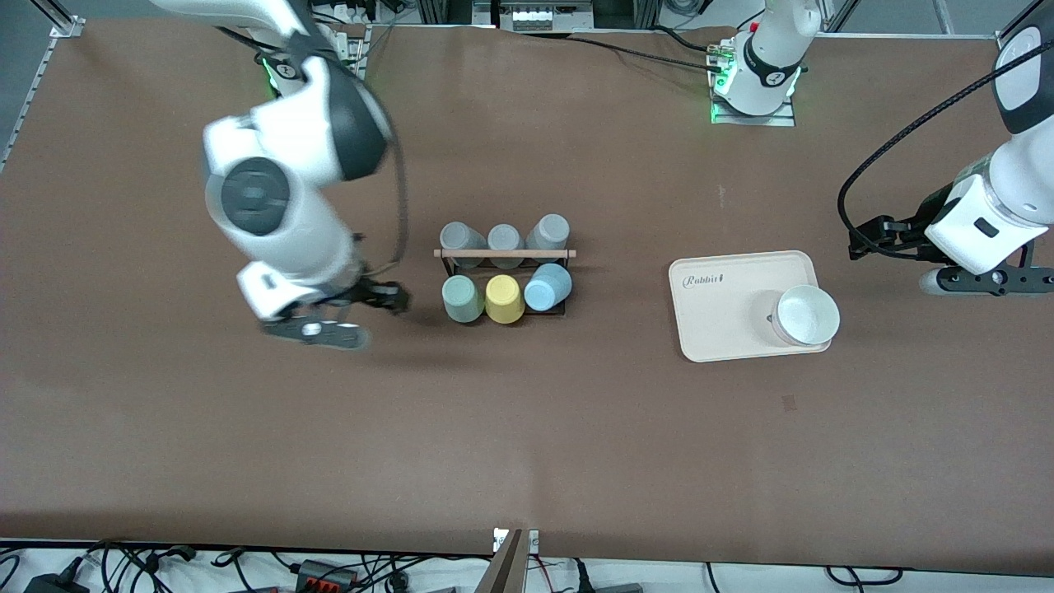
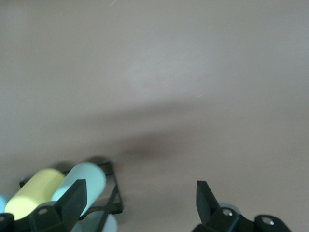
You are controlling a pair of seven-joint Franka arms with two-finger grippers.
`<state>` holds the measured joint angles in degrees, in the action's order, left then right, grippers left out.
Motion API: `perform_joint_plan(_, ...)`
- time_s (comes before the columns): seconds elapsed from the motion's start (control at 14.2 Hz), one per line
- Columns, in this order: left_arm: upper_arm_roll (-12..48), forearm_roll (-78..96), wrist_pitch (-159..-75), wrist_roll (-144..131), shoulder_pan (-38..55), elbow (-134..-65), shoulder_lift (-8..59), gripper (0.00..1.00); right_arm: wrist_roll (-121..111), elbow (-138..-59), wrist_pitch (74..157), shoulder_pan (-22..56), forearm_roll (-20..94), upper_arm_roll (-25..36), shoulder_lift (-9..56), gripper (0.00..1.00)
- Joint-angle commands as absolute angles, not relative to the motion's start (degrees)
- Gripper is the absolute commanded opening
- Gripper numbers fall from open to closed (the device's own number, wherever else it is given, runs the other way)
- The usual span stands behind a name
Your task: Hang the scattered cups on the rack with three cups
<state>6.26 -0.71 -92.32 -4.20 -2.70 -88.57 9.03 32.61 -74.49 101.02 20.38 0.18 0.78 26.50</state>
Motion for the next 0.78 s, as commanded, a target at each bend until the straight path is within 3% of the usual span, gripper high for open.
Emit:
perform_joint_plan(0.0, 6.7, -1.3, -92.5, -4.7, -3.0, -88.9, 8.3, 1.0, 28.3, -76.0, 97.9, 13.8, 2.1, -0.3, 22.7, 1.0)
perform_joint_plan(0.49, 6.8, -1.3, -91.9, -4.7, -2.5, -88.8, 8.3, 1.0, 9.0, -76.9, 92.8, 5.1, -0.5, -0.1, 15.7, 1.0)
perform_joint_plan(0.71, 6.9, -1.3, -91.4, -4.8, -2.6, -89.3, 8.0, 1.0, 6.3, -82.9, 94.3, 3.1, -0.9, -0.1, 10.5, 1.0)
